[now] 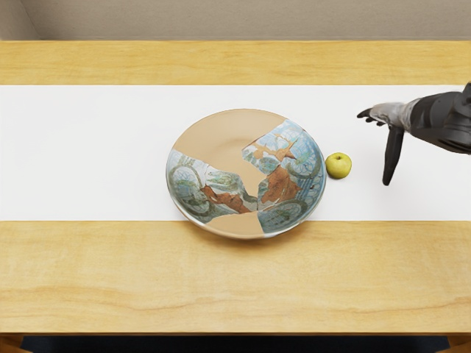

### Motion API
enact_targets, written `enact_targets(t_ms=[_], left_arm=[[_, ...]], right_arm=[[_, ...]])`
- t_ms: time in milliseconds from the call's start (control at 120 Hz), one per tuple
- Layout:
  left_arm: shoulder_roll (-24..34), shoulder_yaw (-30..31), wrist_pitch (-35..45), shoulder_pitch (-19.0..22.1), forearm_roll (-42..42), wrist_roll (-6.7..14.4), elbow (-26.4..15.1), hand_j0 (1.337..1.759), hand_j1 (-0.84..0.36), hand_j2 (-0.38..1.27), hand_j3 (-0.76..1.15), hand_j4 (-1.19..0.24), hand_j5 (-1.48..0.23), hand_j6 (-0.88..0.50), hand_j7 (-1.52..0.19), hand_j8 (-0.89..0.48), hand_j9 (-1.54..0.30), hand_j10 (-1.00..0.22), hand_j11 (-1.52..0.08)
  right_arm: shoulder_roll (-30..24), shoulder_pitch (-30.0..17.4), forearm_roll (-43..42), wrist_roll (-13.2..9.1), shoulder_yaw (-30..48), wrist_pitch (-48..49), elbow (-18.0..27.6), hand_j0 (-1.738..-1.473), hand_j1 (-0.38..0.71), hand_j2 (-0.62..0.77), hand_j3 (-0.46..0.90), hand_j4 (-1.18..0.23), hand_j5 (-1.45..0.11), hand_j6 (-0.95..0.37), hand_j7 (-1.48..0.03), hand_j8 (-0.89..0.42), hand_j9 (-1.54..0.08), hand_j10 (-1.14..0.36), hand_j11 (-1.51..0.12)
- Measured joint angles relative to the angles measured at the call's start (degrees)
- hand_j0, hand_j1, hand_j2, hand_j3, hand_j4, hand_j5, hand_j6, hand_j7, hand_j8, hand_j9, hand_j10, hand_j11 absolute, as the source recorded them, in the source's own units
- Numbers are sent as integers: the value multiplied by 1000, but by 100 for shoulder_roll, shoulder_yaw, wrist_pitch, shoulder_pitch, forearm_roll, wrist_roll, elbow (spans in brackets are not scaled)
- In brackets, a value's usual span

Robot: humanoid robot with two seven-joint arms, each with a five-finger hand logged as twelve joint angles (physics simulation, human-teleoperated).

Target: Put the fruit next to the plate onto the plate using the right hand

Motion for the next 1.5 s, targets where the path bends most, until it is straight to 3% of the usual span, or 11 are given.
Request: enact_targets(t_ms=[425, 950, 1500], left_arm=[[0, 0, 1, 0, 0, 0, 0, 1658, 349, 0, 0, 0, 0, 0, 0, 0, 0, 0, 0], [0, 0, 1, 0, 0, 0, 0, 1658, 349, 0, 0, 0, 0, 0, 0, 0, 0, 0, 0], [0, 0, 0, 0, 0, 0, 0, 1658, 349, 0, 0, 0, 0, 0, 0, 0, 0, 0, 0]], right_arm=[[234, -148, -4, -160, 30, -156, 19, -1658, -322, -4, 0, -26, -31, -28, -30, -27, -31, -26, -31], [583, -258, -59, -164, -56, -1070, -20, -1658, -25, -53, 0, -274, -353, -275, -353, -274, -353, -273, -353], [1075, -348, -134, -164, -721, -2289, -25, -1658, 35, -62, 0, -323, -418, -324, -418, -323, -418, -323, -418]])
